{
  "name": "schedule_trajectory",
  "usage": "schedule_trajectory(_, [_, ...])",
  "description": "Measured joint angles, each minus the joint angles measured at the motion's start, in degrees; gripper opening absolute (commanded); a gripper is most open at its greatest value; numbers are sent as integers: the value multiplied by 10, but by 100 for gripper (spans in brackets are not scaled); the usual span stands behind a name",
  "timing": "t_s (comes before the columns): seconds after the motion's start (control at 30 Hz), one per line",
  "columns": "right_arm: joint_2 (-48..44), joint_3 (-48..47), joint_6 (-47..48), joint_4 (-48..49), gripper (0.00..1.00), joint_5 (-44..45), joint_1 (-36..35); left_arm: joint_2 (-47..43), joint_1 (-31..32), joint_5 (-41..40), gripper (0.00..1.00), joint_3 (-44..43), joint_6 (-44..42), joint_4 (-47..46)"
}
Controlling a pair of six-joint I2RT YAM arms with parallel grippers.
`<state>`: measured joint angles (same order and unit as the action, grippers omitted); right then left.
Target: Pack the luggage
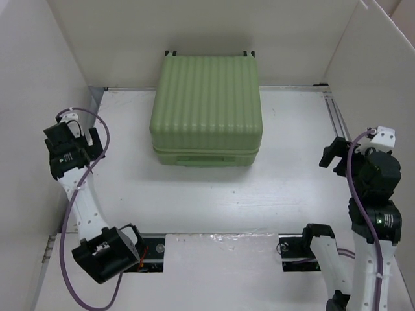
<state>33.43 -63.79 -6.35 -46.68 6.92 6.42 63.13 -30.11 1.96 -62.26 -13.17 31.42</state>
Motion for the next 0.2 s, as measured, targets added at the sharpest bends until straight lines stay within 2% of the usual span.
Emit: schedule_trajectory(0.2, [-23,-10,-11,-18,100,-28,0,-55,0,16,100,17,-32,17])
